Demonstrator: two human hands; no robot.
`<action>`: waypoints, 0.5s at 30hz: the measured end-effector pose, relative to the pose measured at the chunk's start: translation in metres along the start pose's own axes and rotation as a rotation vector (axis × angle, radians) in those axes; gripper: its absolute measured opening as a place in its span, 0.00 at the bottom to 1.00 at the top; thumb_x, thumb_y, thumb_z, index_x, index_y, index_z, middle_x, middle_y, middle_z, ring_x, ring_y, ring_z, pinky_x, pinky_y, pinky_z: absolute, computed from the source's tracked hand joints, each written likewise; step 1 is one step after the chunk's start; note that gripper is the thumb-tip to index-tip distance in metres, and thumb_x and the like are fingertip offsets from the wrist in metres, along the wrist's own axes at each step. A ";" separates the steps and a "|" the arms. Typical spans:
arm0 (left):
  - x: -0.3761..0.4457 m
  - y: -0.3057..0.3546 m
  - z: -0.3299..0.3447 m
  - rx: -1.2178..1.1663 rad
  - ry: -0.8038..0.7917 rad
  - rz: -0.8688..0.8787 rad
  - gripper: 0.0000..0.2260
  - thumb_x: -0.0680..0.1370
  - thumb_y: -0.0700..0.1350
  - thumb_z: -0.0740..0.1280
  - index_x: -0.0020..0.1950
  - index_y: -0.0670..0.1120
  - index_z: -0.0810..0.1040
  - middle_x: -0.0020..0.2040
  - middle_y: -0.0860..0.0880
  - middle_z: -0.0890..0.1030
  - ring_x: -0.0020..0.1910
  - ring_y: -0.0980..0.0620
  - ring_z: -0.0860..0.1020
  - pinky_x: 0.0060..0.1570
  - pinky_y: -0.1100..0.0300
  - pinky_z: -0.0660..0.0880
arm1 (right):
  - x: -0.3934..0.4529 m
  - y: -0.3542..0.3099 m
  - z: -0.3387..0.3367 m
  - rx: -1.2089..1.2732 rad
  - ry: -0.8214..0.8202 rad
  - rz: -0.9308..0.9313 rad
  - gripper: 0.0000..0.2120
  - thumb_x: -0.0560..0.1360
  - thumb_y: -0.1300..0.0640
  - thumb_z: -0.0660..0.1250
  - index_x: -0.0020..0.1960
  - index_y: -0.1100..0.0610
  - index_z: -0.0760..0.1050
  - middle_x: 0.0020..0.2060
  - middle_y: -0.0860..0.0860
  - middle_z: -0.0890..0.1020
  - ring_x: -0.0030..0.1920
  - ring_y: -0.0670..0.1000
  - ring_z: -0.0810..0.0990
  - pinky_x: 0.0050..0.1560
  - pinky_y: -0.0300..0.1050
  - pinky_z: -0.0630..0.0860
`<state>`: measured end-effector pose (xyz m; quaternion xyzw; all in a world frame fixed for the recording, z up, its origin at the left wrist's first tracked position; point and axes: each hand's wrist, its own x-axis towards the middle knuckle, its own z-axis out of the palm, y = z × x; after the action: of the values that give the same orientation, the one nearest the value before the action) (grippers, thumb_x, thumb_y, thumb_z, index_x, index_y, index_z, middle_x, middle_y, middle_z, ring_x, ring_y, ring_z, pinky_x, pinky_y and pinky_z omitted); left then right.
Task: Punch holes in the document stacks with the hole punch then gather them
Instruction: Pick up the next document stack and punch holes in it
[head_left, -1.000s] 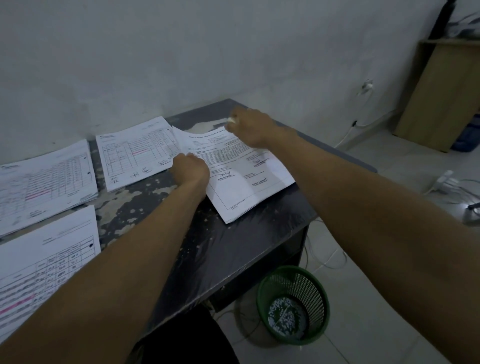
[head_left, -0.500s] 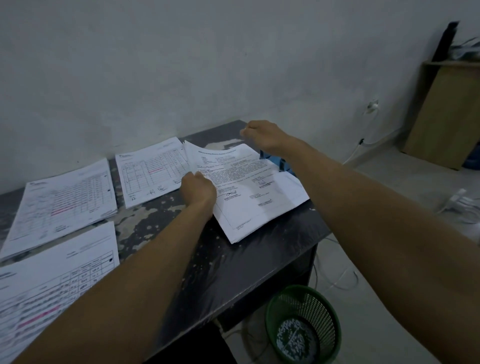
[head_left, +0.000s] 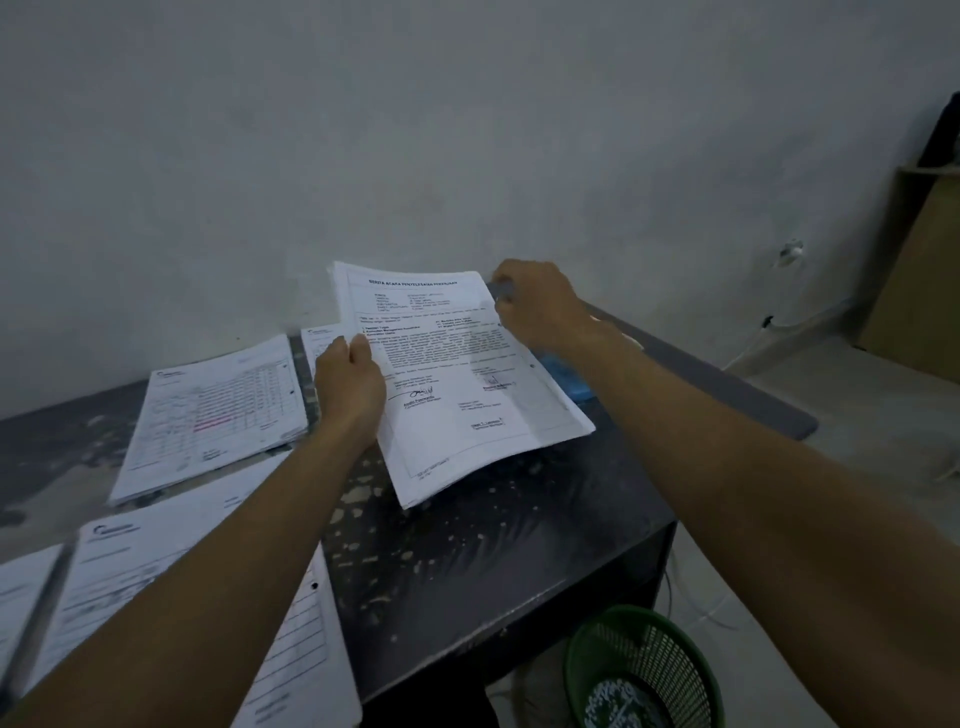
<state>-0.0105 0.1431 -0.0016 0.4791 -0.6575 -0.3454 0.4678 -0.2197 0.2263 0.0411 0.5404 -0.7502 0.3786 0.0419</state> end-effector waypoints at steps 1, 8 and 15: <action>0.003 -0.002 -0.011 -0.037 0.005 0.003 0.12 0.85 0.49 0.54 0.52 0.46 0.74 0.51 0.49 0.78 0.50 0.49 0.76 0.50 0.55 0.72 | -0.002 -0.007 0.004 0.034 -0.006 0.024 0.08 0.77 0.58 0.62 0.53 0.59 0.77 0.46 0.52 0.82 0.43 0.52 0.79 0.46 0.49 0.78; 0.027 -0.023 -0.102 -0.175 0.103 -0.064 0.12 0.84 0.51 0.56 0.53 0.48 0.77 0.49 0.53 0.82 0.50 0.50 0.81 0.51 0.53 0.78 | -0.010 -0.066 0.046 0.293 -0.261 0.148 0.20 0.82 0.49 0.56 0.32 0.51 0.65 0.29 0.45 0.71 0.30 0.45 0.68 0.31 0.43 0.59; 0.049 -0.052 -0.192 -0.120 0.188 -0.111 0.14 0.84 0.50 0.55 0.54 0.46 0.77 0.49 0.51 0.82 0.46 0.50 0.81 0.44 0.55 0.78 | -0.005 -0.151 0.100 0.363 -0.379 0.139 0.17 0.83 0.54 0.55 0.36 0.57 0.66 0.34 0.51 0.71 0.32 0.49 0.68 0.31 0.42 0.62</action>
<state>0.1826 0.0795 0.0274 0.5159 -0.5614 -0.3632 0.5354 -0.0557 0.1495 0.0470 0.5474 -0.6998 0.4011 -0.2229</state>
